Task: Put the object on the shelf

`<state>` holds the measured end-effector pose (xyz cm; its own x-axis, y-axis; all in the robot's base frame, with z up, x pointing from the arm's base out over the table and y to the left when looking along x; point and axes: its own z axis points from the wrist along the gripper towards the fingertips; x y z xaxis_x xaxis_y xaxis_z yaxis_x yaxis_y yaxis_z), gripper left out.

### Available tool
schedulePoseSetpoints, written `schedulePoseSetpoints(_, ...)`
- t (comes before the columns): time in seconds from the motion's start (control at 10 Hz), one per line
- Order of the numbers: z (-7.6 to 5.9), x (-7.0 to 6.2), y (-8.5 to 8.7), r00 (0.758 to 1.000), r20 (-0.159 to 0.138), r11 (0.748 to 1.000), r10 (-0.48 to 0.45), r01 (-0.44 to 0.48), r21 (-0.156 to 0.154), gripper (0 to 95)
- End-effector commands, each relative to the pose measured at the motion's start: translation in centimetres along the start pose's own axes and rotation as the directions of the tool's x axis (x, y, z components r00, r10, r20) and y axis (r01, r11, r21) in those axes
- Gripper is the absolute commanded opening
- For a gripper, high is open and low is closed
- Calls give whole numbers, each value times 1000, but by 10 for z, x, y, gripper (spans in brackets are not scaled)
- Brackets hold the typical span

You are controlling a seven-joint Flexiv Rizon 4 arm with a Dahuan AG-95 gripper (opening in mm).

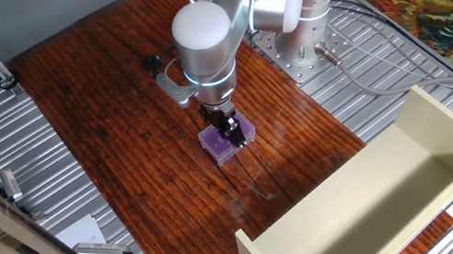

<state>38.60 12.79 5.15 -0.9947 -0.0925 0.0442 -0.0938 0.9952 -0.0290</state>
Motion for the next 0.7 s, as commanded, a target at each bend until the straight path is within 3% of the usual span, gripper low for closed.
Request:
schedulePoseSetpoints(0.1, 3, 1, 0, 1000, 4, 1000, 1, -1, 0, 950)
schedulePoseSetpoints(0.7, 13, 6, 0, 1000, 6, 1000, 19, -19, -11, 950)
